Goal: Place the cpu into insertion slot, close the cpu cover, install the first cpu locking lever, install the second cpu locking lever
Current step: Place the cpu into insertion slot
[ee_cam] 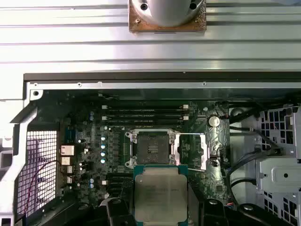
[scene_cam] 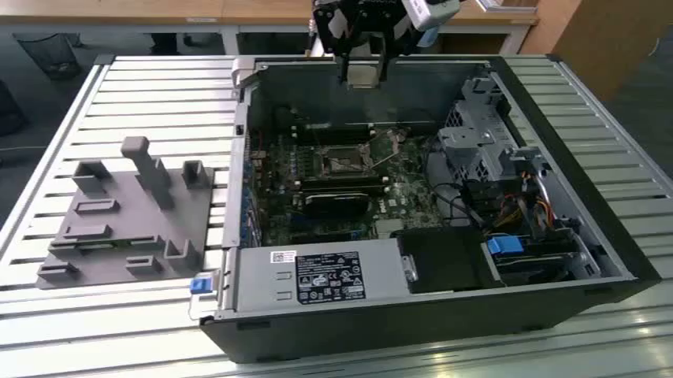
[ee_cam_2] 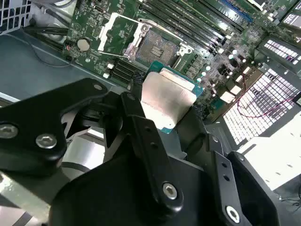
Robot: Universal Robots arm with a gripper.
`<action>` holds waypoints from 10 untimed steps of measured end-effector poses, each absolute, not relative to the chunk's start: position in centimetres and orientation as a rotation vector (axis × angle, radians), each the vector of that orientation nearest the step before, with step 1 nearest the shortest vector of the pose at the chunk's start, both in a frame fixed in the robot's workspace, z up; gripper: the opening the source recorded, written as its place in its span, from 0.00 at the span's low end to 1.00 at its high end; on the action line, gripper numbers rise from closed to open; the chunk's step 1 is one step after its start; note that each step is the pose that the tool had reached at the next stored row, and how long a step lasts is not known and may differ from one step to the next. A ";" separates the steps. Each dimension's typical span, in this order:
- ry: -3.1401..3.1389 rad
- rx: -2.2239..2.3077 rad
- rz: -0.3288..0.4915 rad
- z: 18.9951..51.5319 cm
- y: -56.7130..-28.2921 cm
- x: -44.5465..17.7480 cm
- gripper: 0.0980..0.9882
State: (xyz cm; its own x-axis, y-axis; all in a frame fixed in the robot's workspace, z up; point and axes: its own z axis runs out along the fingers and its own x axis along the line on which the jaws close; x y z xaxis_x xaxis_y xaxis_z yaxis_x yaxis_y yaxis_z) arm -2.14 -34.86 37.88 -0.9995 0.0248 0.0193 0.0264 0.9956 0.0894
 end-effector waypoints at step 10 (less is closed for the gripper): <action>-3.120 -0.046 -0.140 37.9 -34.9 -2.1 0.50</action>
